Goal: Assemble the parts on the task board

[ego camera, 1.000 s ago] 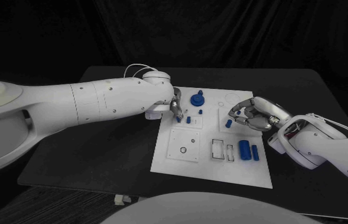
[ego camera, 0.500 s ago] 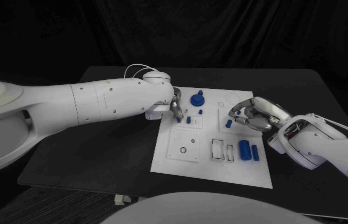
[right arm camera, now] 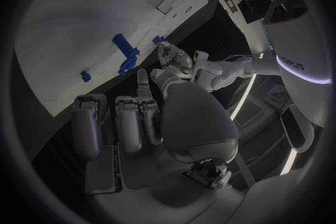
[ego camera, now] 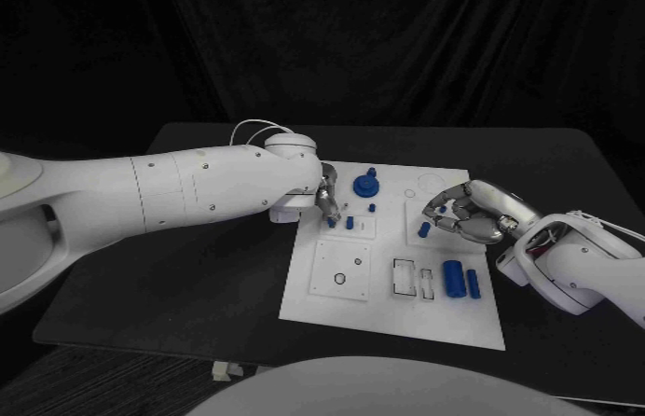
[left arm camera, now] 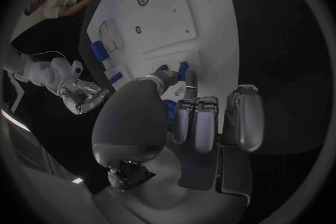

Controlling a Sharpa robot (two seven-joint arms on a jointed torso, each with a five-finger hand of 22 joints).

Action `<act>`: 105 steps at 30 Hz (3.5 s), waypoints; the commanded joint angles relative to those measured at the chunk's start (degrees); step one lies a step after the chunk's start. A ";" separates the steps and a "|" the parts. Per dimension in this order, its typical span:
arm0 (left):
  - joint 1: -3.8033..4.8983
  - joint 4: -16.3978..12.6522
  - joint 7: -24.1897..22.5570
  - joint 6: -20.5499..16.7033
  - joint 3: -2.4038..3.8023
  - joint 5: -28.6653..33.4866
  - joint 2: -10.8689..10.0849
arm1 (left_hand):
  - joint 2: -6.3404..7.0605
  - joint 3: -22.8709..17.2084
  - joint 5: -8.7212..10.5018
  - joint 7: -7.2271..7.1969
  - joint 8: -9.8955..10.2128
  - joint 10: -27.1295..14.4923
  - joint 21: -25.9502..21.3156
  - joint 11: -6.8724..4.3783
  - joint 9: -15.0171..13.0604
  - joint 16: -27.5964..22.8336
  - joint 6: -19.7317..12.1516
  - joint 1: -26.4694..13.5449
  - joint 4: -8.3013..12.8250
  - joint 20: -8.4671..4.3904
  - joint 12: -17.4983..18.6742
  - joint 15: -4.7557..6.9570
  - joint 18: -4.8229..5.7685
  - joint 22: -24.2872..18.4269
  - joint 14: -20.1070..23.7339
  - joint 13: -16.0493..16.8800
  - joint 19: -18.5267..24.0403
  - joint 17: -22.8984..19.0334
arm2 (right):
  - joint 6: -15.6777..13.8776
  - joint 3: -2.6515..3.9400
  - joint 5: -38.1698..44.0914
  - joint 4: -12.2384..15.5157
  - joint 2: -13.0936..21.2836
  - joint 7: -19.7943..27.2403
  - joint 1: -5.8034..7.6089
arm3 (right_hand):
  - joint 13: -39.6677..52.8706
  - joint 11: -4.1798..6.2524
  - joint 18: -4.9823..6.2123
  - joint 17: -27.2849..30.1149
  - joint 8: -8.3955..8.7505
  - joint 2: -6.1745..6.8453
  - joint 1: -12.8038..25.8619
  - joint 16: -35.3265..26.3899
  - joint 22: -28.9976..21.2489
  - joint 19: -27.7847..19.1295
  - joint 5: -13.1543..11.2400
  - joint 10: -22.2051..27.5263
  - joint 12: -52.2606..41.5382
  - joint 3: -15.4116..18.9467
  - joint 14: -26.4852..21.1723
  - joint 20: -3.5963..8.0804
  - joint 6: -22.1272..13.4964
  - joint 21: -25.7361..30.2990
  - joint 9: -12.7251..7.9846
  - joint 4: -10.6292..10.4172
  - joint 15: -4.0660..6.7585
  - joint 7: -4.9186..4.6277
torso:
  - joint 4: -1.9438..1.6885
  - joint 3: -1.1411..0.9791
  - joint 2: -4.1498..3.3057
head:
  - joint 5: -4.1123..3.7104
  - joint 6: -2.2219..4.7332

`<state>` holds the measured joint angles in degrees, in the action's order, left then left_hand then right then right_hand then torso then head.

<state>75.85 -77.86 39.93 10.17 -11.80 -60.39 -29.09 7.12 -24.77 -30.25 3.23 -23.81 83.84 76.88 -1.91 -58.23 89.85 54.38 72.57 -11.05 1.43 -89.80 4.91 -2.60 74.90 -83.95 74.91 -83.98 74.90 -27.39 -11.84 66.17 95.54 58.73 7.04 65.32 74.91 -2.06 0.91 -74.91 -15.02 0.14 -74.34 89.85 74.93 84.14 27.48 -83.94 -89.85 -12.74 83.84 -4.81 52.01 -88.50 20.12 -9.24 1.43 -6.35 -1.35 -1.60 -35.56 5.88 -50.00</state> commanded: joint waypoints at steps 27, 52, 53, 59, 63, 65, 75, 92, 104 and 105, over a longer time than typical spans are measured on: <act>-0.98 0.27 -0.58 1.50 -0.34 0.50 0.34 | -1.05 -6.96 3.04 -0.51 0.99 6.16 -0.42 0.18 1.18 0.15 0.25 -0.46 8.65 0.19 -0.20 -0.17 -0.20 11.35 -6.05 15.09 -1.43 15.10 | -0.36 0.02 0.06 0.12 0.12 -0.31 -0.17 | 15.09 -0.10 -0.28 -15.09 0.39 -0.14 -0.69 0.15 14.24 4.42 0.35 -6.06 -0.15 0.01 6.16 -0.21 -0.38 0.29 -0.05 0.46 -0.09 -0.12 | 0.00 0.00 -0.02 | -0.06 0.00; -1.31 0.61 -0.04 3.35 -0.34 0.50 0.45 | -3.20 4.06 20.19 -1.18 2.92 6.16 -2.73 -0.11 5.12 0.15 1.42 -7.62 0.42 0.10 -0.20 -0.05 -0.54 10.87 -6.05 15.09 -0.85 15.10 | -0.16 0.02 0.06 0.05 0.14 -0.26 -0.47 | 15.09 -0.13 -0.27 -15.09 0.40 -0.07 -0.78 0.15 14.22 4.39 0.50 -6.06 -0.15 -0.03 6.16 -0.22 -0.41 0.32 -0.04 0.61 -0.10 -0.17 | 0.00 -0.01 -0.01 | -0.12 0.00; -1.32 0.63 -0.06 3.35 -0.34 0.50 0.47 | -3.24 4.17 20.24 -1.17 2.92 6.16 -2.82 -0.11 5.14 0.15 1.43 -7.69 0.30 0.10 -0.20 -0.05 -0.56 10.85 -6.05 15.09 -0.82 15.10 | -0.16 0.02 0.06 0.05 0.14 -0.25 -0.49 | 15.09 -0.13 -0.27 -15.09 0.40 -0.07 -0.78 0.15 14.22 4.39 0.50 -6.06 -0.15 -0.03 6.16 -0.22 -0.41 0.32 -0.04 0.61 -0.10 -0.17 | 0.00 -0.01 -0.01 | -0.13 0.00; -1.33 0.78 0.03 3.71 -0.34 0.50 0.54 | -3.51 4.81 20.51 -1.08 3.10 6.16 -3.17 -0.05 5.33 0.15 1.22 -8.04 -0.38 0.14 -0.20 -0.09 -0.62 10.77 -6.05 15.09 -0.73 15.10 | -0.15 0.02 0.06 0.07 0.17 -0.23 -0.58 | 15.09 -0.13 -0.27 -15.09 0.40 -0.07 -0.78 0.15 14.22 4.39 0.50 -6.06 -0.15 -0.03 6.16 -0.22 -0.41 0.32 -0.04 0.61 -0.10 -0.17 | 0.00 -0.01 0.01 | -0.17 0.00; -1.35 0.85 0.34 3.97 -0.34 0.50 0.50 | -3.87 6.25 20.94 -0.74 3.57 6.16 -3.52 0.22 5.74 0.15 0.67 -9.35 -2.16 0.29 -0.20 -0.29 -0.66 10.69 -6.05 15.09 -0.66 15.10 | -0.14 0.02 0.06 0.07 0.19 -0.23 -0.62 | 15.09 -0.13 -0.27 -15.09 0.40 -0.07 -0.78 0.15 14.22 4.39 0.50 -6.06 -0.15 -0.03 6.16 -0.22 -0.41 0.32 -0.04 0.61 -0.10 -0.17 | 0.01 -0.01 -0.02 | -0.21 0.00; -1.37 0.86 0.69 4.36 -0.34 0.50 0.45 | -4.03 7.13 21.41 -0.54 3.82 6.16 -3.89 0.40 5.93 0.15 0.32 -10.01 -3.16 0.42 -0.20 -0.43 -0.72 10.61 -6.05 15.09 -0.57 15.10 | -0.14 0.02 0.06 0.09 0.20 -0.21 -0.65 | 15.09 -0.13 -0.27 -15.09 0.40 -0.07 -0.78 0.15 14.22 4.39 0.50 -6.06 -0.15 -0.03 6.16 -0.22 -0.41 0.32 -0.04 0.61 -0.10 -0.17 | 0.01 0.00 -0.01 | -0.14 0.00; -1.40 0.57 1.03 4.62 -0.34 0.49 -0.31 | -4.29 10.24 22.87 -0.02 3.57 6.16 -4.64 0.93 5.21 0.15 -1.03 -12.46 -5.61 0.85 -0.20 -0.89 -0.84 10.46 -6.05 15.09 -0.47 15.10 | -0.16 0.02 0.06 0.09 0.25 -0.16 -0.71 | 15.09 -0.15 -0.26 -15.09 0.39 -0.06 -0.80 0.15 14.20 4.36 0.59 -6.06 -0.15 -0.06 6.16 -0.22 -0.41 0.36 -0.03 0.66 -0.11 -0.19 | 0.00 -0.01 0.00 | -0.24 0.00; -1.23 -5.51 -4.11 -5.13 -0.31 -3.17 -5.63 | -3.93 11.76 21.34 -0.71 -0.10 6.16 -3.84 0.47 2.11 0.15 -1.06 -9.68 -5.43 0.71 -0.20 -0.61 -0.71 10.73 -6.05 15.09 -0.88 15.10 | -0.27 0.02 0.06 0.26 0.82 -0.15 -0.72 | 15.09 -0.16 -0.25 -15.09 0.37 -0.09 -0.79 0.15 14.19 4.34 0.64 -6.06 -0.15 -0.08 6.16 -0.23 -0.37 0.39 -0.02 0.67 -0.12 -0.19 | 0.01 0.01 0.03 | -0.37 0.00; -0.53 -10.09 -13.21 -12.85 -0.30 0.42 -11.23 | -2.09 10.84 20.39 -1.38 -1.80 6.16 -3.13 -0.19 1.34 0.15 -1.47 -4.07 -5.22 0.14 -0.20 -0.01 -0.54 10.95 -6.05 15.09 -1.08 15.10 | -0.34 0.03 0.06 0.35 1.36 -0.13 -0.71 | 15.09 -0.21 -0.24 -15.09 0.22 -0.12 -0.77 0.15 14.18 4.31 0.68 -6.06 -0.15 -0.09 6.16 -0.24 -0.11 0.42 0.05 0.69 -0.14 -0.21 | 0.00 0.02 0.05 | -0.39 0.00; -0.39 -10.54 -15.20 -13.50 -0.30 1.51 -11.90 | -1.86 10.96 21.19 -1.28 -1.68 6.16 -3.09 -0.11 1.53 0.15 -1.59 -3.97 -5.35 0.15 -0.20 -0.10 -0.54 10.96 -6.05 15.09 -1.07 15.10 | -0.40 0.03 0.06 0.39 1.44 -0.12 -0.71 | 15.09 -0.21 -0.24 -15.09 0.22 -0.12 -0.77 0.15 14.18 4.31 0.68 -6.06 -0.15 -0.09 6.16 -0.24 -0.11 0.42 0.05 0.69 -0.14 -0.21 | 0.01 0.02 0.05 | -0.47 0.00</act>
<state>75.18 -87.73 32.35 1.61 -12.15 -62.25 -40.57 5.05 -13.83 -9.77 1.92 -25.63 84.04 73.56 -1.93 -56.92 89.85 53.13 68.42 -16.15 1.85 -89.80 4.49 -2.59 74.90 -83.95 74.90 -83.99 74.90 -27.36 -11.84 66.17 95.73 60.01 7.03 64.73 74.91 -2.06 0.91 -74.91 -15.02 0.00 -74.65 89.85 74.93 84.14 27.92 -83.94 -89.85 -12.74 83.84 -4.81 51.81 -88.29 20.12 -8.93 1.43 -6.55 -1.34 -1.59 -35.52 5.58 -50.00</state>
